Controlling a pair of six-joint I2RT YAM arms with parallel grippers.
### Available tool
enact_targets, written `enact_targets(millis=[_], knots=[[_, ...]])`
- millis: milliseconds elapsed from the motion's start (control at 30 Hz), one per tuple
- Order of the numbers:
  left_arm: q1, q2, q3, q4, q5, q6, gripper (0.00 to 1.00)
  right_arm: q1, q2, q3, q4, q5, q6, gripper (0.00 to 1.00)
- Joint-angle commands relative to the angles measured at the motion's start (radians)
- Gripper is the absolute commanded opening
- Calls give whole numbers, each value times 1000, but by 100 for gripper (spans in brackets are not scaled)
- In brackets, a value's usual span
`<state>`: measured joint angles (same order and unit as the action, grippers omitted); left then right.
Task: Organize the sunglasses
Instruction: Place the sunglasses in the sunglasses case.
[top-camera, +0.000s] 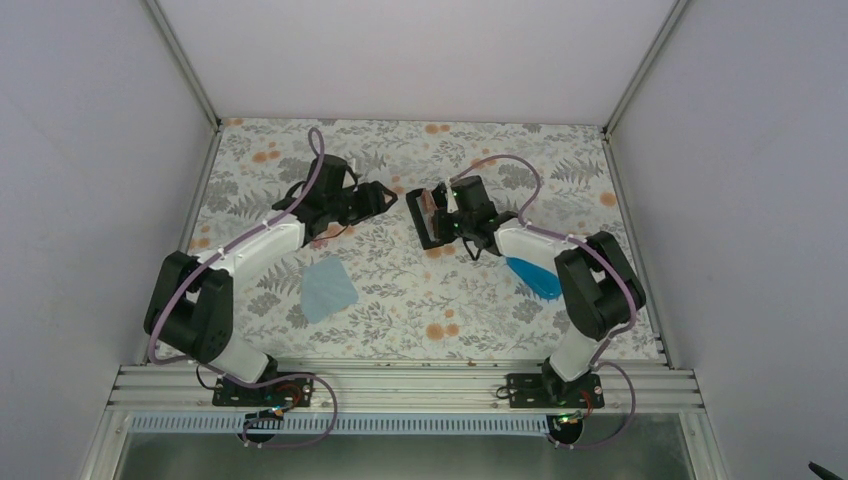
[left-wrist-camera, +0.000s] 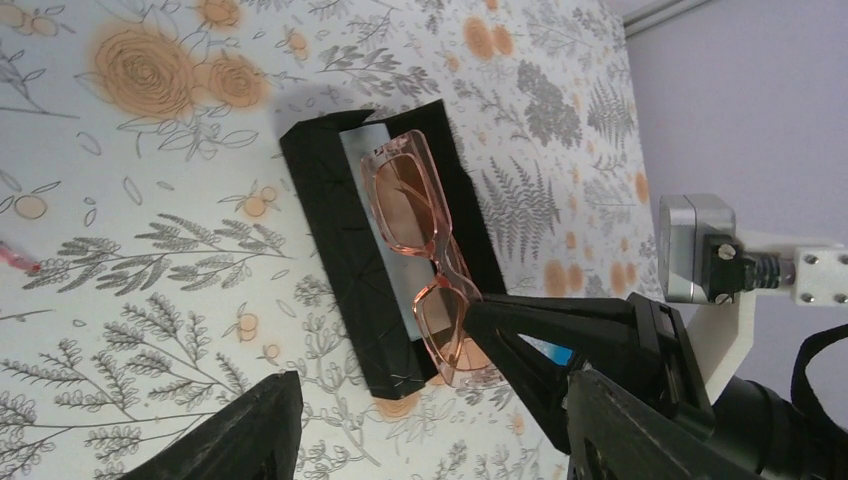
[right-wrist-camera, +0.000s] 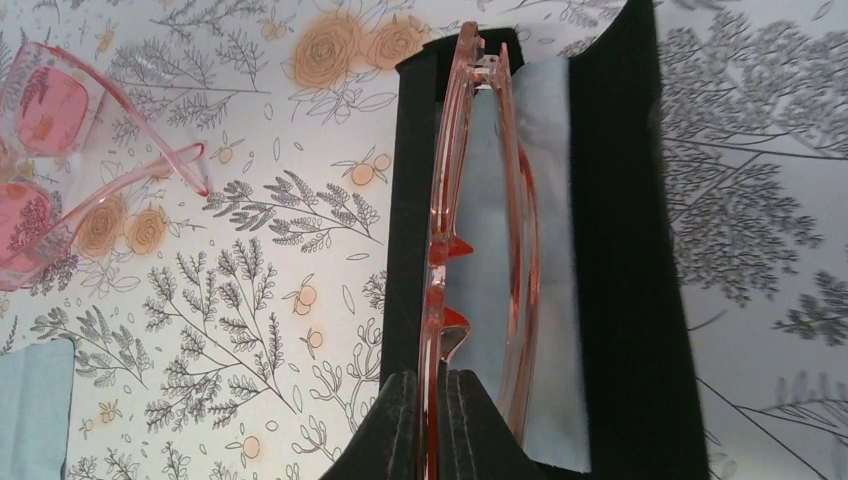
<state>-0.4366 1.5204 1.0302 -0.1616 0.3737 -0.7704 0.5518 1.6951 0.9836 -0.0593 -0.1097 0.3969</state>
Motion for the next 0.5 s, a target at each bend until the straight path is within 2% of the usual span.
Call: enact_targets(millis=[0,467], knots=[[-1,10,-41,95,-15,35,65,-19,42,40,66,-62,0,4],[-1,95,-66,138,33,13,63,-36,91,23,124,-112,19,4]])
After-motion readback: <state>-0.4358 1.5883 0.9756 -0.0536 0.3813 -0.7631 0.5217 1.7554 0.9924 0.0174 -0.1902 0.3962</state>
